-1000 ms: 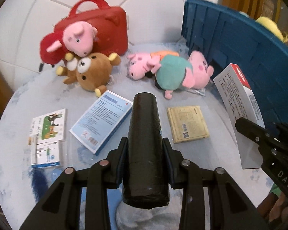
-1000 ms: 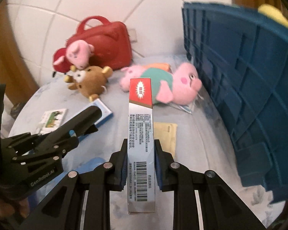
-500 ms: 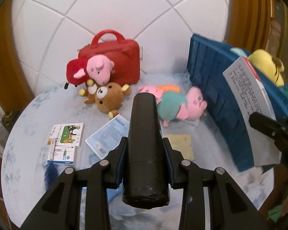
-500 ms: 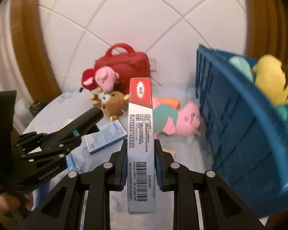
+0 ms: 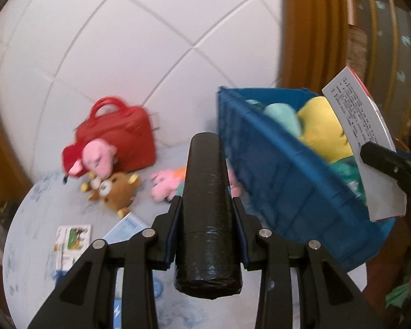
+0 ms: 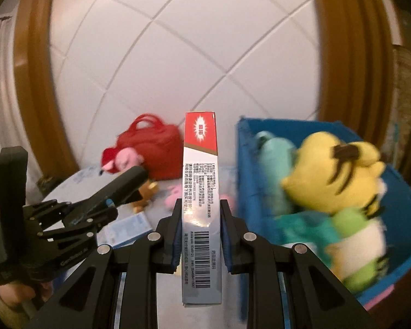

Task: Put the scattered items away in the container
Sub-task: 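Carry the black tube and medicine box over the blue crate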

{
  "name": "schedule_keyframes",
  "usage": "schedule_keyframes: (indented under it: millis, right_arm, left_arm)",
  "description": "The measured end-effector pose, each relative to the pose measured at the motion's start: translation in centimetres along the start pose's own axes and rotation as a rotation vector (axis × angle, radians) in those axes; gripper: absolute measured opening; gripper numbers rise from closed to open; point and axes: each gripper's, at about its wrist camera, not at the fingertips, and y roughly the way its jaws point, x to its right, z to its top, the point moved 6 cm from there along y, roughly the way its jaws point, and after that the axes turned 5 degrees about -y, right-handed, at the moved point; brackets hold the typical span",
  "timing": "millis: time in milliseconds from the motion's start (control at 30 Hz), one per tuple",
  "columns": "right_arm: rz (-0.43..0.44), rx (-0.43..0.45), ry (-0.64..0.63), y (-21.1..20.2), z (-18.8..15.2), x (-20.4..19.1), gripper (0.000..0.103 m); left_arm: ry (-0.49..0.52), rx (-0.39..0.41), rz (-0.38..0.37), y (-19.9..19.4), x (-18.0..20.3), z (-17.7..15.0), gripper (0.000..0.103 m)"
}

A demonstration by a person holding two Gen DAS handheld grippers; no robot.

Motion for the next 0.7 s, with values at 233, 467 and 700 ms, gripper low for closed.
schedule_keyframes:
  millis: [233,467,700]
  right_arm:
    - [-0.122,0.036,0.053,-4.1,0.9,8.6,0.023]
    - [-0.199,-0.009,0.053,-4.5,-1.4,18.9,0.023]
    - [-0.218,-0.111,0.069,-2.5,-5.3,27.9,0.023]
  left_arm:
    - [0.061,-0.007,-0.124,0.5,9.4,3.5,0.034]
    - [0.062,-0.049,-0.177,3.8,20.2,3.9,0.034]
    - [0.082,-0.114,-0.156,7.0,28.2,2.5,0.034]
